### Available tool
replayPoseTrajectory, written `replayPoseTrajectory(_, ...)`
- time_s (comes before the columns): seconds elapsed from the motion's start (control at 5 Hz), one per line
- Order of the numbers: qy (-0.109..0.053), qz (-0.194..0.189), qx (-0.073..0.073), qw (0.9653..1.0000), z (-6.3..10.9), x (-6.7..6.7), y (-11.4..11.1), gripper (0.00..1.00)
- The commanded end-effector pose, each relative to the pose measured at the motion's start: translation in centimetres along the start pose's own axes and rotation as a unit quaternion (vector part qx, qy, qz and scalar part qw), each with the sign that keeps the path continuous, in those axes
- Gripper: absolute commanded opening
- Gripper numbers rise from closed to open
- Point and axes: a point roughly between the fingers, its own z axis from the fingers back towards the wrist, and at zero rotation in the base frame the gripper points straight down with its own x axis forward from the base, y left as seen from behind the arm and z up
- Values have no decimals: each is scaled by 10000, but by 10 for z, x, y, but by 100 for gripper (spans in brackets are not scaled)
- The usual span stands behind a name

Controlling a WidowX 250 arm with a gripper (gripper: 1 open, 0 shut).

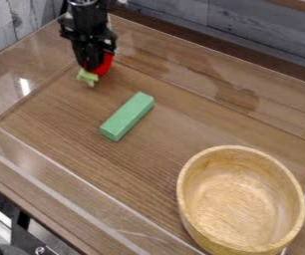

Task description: Move the red object to the left side of the table

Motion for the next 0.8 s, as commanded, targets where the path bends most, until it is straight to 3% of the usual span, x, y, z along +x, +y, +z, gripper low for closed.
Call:
replayPoseTrajectory(0.0,-370,62,114,9992,29,9,8,0)
replayPoseTrajectory(0.6,-355,161,-83,9992,47,5,3,0)
